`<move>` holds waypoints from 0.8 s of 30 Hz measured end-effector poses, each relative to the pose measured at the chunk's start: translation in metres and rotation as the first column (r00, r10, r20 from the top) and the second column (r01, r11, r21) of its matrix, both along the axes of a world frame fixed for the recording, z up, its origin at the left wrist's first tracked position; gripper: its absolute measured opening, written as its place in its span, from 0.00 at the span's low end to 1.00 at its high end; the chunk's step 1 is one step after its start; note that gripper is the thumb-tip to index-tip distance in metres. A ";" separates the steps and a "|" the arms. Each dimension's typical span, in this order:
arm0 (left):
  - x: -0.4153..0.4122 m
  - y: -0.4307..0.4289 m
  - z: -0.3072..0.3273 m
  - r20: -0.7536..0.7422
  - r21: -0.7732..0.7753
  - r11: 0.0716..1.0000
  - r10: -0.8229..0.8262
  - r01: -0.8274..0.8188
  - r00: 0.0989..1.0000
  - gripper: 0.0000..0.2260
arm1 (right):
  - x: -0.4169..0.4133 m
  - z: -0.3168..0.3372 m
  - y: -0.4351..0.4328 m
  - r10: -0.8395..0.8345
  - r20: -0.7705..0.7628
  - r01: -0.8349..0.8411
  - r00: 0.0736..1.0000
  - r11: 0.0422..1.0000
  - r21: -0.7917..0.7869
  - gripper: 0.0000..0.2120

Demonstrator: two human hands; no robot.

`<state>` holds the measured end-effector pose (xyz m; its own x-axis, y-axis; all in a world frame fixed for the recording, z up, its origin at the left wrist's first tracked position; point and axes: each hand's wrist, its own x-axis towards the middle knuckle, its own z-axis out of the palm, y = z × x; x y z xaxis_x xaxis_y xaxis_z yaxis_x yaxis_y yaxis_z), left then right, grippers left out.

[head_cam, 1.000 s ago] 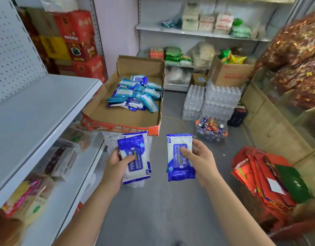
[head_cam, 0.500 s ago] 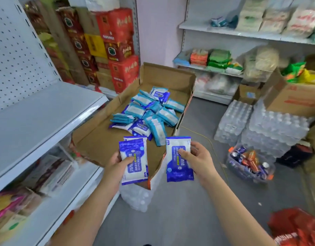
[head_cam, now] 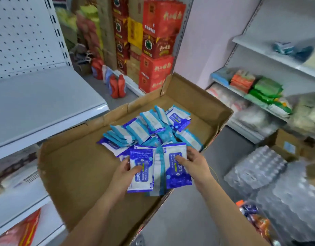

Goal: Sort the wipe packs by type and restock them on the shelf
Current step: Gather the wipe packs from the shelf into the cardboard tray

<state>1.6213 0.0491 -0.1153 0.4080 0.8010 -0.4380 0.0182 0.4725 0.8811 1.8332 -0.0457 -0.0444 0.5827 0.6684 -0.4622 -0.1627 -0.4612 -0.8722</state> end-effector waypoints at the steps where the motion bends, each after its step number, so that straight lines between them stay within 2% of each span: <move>1: 0.012 0.004 -0.002 -0.014 0.009 1.000 -0.003 0.003 1.000 0.12 | 0.014 -0.001 0.009 0.019 0.022 -0.019 1.000 1.000 -0.011 0.20; 7: 0.058 0.023 -0.012 -0.121 0.091 0.995 -0.025 0.036 0.992 0.13 | 0.080 -0.026 0.049 0.178 0.080 -0.174 0.981 0.984 -0.048 0.14; 12: 0.099 0.029 -0.010 -0.182 0.167 0.982 -0.062 0.093 0.981 0.13 | 0.128 -0.062 0.085 0.387 0.214 -0.376 0.897 0.922 -0.091 0.15; 16: 0.134 0.032 -0.020 -0.357 0.206 0.975 -0.009 0.088 0.934 0.08 | 0.165 -0.077 0.107 0.495 0.205 -0.481 0.844 0.869 -0.116 0.13; 21: 0.171 0.029 -0.027 -0.526 0.226 0.973 0.084 0.044 0.847 0.18 | 0.207 -0.084 0.130 0.631 0.245 -0.614 0.736 0.775 -0.152 0.12; 24: 0.185 0.025 -0.019 -0.589 0.272 0.962 0.178 -0.014 0.788 0.13 | 0.222 -0.088 0.141 0.686 0.306 -0.651 0.661 0.726 -0.222 0.11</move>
